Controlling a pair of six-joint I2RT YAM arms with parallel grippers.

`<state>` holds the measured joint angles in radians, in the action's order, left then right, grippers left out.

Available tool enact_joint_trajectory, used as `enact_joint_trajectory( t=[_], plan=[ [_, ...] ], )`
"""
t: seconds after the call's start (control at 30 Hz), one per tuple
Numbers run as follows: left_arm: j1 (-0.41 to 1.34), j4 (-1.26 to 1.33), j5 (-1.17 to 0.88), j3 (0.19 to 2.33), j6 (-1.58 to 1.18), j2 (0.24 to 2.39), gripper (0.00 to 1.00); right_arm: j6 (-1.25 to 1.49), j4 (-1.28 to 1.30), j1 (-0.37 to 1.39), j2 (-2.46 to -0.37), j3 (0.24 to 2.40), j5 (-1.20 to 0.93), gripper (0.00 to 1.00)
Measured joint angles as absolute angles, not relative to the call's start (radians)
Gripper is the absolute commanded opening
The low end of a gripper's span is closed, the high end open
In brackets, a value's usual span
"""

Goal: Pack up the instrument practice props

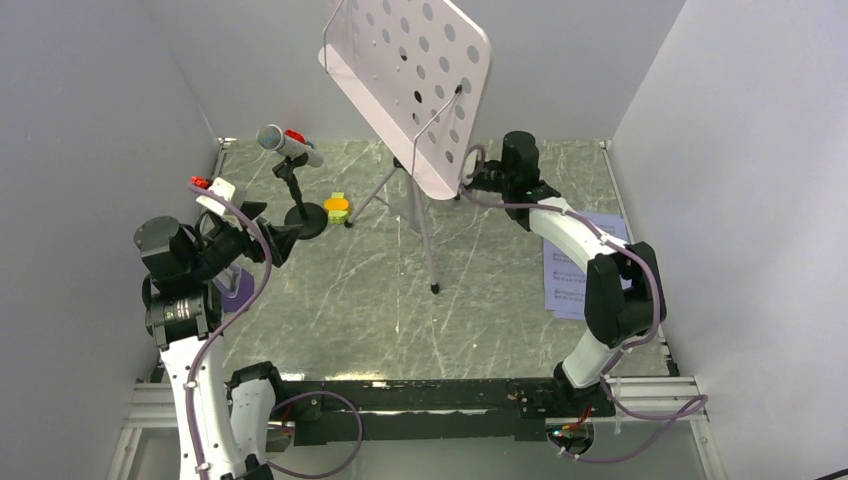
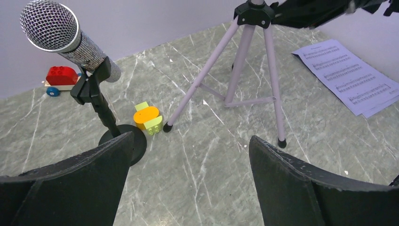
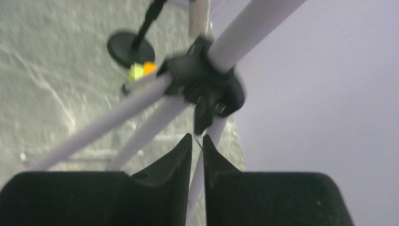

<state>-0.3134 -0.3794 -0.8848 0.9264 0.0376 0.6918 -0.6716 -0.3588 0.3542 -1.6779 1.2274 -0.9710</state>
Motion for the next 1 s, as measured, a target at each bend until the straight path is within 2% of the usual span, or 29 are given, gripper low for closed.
enact_joint_trajectory(
  t=[0.17,0.33,0.5,0.6,0.7,0.87,1.0],
  plan=[
    [-0.316,-0.381,-0.886,0.931,0.037,0.687,0.96,-1.07,-0.13,0.352,-1.679,1.178,-0.887,0.0],
    [-0.319,-0.383,-0.886,0.931,0.037,0.684,0.96,-1.33,0.01,0.357,-1.673,1.175,-0.838,0.01],
    [-0.319,-0.378,-0.893,0.926,0.031,0.669,0.96,-1.383,0.067,0.358,-1.652,1.169,-0.805,0.41],
    [-0.319,-0.379,-0.894,0.917,0.032,0.657,0.96,-1.272,0.054,0.347,-1.632,1.159,-0.788,0.54],
    [-0.319,-0.378,-0.896,0.913,0.033,0.647,0.96,-1.067,0.052,0.313,-1.629,1.174,-0.795,0.59],
    [-0.319,-0.367,-0.902,0.903,0.031,0.645,0.96,-0.598,0.098,0.198,-1.661,1.327,-0.925,0.6],
    [-0.319,-0.349,-0.905,0.887,0.018,0.646,0.96,-0.105,-0.164,0.127,-1.642,1.298,-1.076,0.59]
  ],
)
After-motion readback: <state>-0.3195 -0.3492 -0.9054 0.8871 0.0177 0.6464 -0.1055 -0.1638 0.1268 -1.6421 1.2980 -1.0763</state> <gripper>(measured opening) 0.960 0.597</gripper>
